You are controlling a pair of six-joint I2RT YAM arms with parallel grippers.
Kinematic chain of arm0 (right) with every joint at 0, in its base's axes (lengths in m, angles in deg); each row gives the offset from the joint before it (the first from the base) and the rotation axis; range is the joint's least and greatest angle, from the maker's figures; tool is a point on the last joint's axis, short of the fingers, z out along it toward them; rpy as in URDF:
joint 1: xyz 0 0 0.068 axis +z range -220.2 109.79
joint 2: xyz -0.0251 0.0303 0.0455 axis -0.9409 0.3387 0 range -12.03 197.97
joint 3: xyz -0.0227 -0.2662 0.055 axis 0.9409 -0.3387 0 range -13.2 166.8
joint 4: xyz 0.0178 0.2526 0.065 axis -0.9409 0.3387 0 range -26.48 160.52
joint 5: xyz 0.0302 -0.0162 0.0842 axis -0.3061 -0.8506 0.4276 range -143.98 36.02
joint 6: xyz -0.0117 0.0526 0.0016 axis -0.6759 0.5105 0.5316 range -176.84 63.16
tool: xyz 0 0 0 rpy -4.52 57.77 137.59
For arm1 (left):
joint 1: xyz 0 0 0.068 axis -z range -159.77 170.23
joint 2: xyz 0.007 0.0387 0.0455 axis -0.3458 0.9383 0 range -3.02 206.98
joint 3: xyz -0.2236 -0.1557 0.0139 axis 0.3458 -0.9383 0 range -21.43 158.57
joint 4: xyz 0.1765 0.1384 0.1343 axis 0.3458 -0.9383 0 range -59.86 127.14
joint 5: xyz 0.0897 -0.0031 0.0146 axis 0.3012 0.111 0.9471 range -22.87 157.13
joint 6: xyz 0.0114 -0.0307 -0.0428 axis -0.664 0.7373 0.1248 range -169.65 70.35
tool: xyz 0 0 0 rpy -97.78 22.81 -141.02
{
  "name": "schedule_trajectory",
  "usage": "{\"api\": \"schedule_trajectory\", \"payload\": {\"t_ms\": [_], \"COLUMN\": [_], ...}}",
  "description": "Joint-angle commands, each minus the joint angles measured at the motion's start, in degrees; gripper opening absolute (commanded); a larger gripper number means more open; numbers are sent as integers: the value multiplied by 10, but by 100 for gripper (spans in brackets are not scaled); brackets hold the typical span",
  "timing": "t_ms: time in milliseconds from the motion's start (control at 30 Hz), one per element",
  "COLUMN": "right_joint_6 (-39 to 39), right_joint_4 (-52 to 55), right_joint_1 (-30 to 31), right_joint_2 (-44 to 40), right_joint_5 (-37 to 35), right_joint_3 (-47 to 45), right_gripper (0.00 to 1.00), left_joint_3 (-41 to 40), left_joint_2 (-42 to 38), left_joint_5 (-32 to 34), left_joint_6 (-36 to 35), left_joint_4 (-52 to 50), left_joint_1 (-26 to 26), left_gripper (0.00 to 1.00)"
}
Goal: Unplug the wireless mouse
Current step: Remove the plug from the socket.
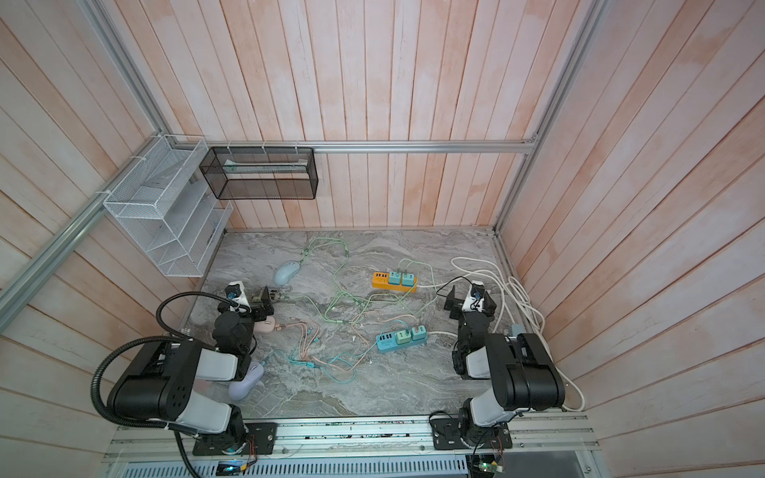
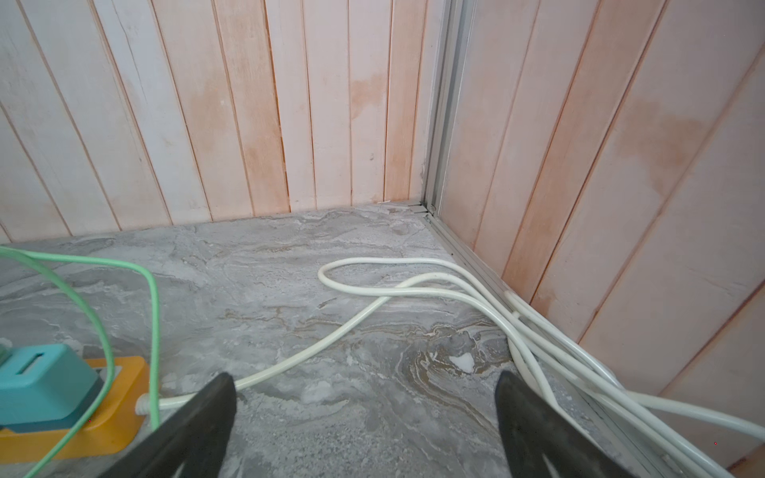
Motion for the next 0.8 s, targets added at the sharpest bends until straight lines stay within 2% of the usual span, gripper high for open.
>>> {"api": "schedule_trajectory", "payload": {"t_ms": [0,33,67,133,200,233,267,300,333,367,400,467,533,633,733,767], "right_joint_6": [-61,-112,-161,-197,-198,-193,-169,-117,-22,77,137,213,243,299,343,351], "right_joint_4": [-165,-193,-222,-225,-210,-151,-23,166,406,552,624,723,786,879,959,977], "right_joint_1": [60,108,137,183,225,245,264,275,269,251,240,229,226,216,181,173], "right_joint_2": [-19,-28,-36,-78,-144,-188,-237,-295,-342,-361,-368,-380,-398,-423,-437,-442], "right_joint_5": [-164,-257,-292,-317,-312,-311,-315,-300,-246,-203,-184,-135,-70,4,108,150], "right_joint_3": [-64,-59,-48,-26,-15,0,32,80,152,209,238,268,281,296,302,296], "right_gripper": [98,98,98,98,98,98,98,98,98,98,98,98,98,97,72,69], "left_joint_3": [-35,-35,-31,-11,18,31,47,63,81,104,123,150,144,134,131,129], "left_joint_2": [-144,-194,-239,-300,-299,-275,-246,-220,-186,-153,-130,-90,-71,-75,-72,-67], "left_joint_5": [114,108,83,-21,-108,-137,-150,-153,-162,-168,-162,-135,-125,-148,-162,-173], "left_joint_6": [-60,-52,-23,66,119,111,89,64,23,-14,-41,-83,-100,-79,-57,-51], "left_joint_4": [35,10,-29,-115,-150,-142,-139,-140,-144,-161,-182,-207,-182,-175,-186,-178], "left_joint_1": [86,113,128,136,155,182,220,255,298,337,368,425,456,463,462,462], "left_gripper": [100,100,100,100,100,100,100,100,100,100,100,100,100,100,100,100]}}
